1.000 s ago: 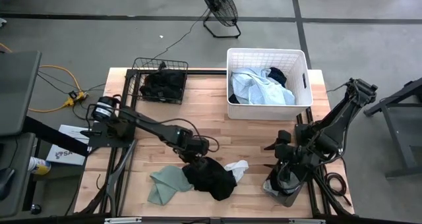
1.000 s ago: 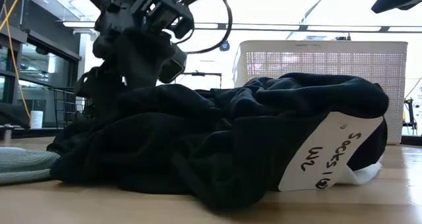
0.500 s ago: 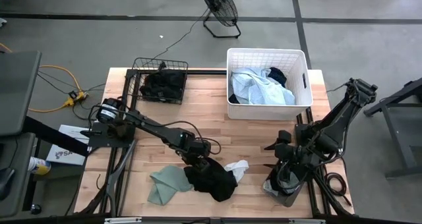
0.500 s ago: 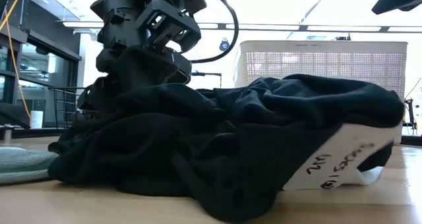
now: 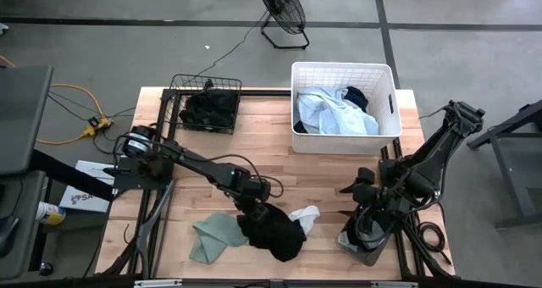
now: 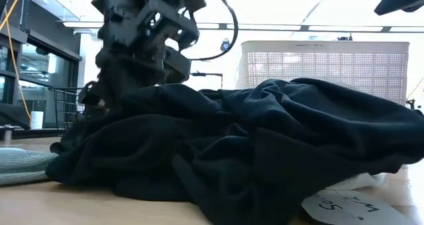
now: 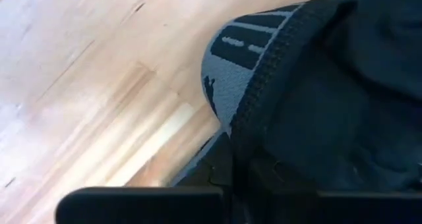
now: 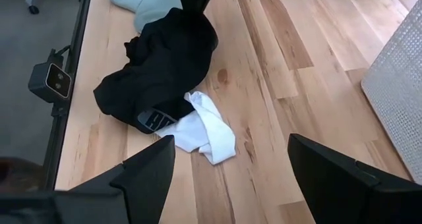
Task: Pick & Place Cloths
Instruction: Put the black boxer shorts into the black wire basket
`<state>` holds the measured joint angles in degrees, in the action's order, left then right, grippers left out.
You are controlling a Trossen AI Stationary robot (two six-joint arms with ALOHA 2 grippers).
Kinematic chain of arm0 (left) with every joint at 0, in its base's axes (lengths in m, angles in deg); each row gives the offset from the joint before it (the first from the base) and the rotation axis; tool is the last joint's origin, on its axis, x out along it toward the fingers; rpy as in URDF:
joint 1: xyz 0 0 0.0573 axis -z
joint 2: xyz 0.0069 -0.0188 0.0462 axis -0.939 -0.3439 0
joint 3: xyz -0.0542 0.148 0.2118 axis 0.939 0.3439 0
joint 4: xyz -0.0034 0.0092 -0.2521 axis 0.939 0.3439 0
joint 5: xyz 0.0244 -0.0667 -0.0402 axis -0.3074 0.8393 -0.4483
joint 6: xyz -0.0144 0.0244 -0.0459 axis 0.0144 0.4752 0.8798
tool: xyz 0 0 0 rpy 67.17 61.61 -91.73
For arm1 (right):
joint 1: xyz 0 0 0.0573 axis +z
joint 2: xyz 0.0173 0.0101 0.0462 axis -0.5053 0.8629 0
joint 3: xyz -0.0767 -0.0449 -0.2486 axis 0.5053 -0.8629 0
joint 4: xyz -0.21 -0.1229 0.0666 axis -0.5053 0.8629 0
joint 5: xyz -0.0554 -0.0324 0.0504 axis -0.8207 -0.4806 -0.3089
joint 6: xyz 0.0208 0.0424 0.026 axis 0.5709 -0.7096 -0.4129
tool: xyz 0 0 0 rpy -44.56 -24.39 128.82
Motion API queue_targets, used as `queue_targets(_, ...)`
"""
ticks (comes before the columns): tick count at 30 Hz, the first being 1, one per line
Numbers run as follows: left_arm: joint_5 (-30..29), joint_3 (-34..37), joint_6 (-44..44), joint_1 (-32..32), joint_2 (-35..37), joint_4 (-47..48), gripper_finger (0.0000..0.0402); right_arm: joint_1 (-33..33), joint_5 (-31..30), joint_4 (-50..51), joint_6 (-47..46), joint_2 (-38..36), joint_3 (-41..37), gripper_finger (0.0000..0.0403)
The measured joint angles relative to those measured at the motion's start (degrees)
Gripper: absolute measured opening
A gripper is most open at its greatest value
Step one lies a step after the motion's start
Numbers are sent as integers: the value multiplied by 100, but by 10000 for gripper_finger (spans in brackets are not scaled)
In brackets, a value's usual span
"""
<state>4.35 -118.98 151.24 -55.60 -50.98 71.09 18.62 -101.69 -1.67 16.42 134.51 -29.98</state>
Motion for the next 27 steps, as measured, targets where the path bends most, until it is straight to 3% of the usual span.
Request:
queue_targets(9,-349,-805,-421,0,592,1214,2,0,8,7,-89,0,0,286)
queue_targets(15,-879,-1533,-601,0,1042,2089,1,0,4,7,-104,0,0,286)
queue_targets(27,-1757,-3729,-1391,0,1361,3605,0,0,-32,43,-92,-2,0,286)
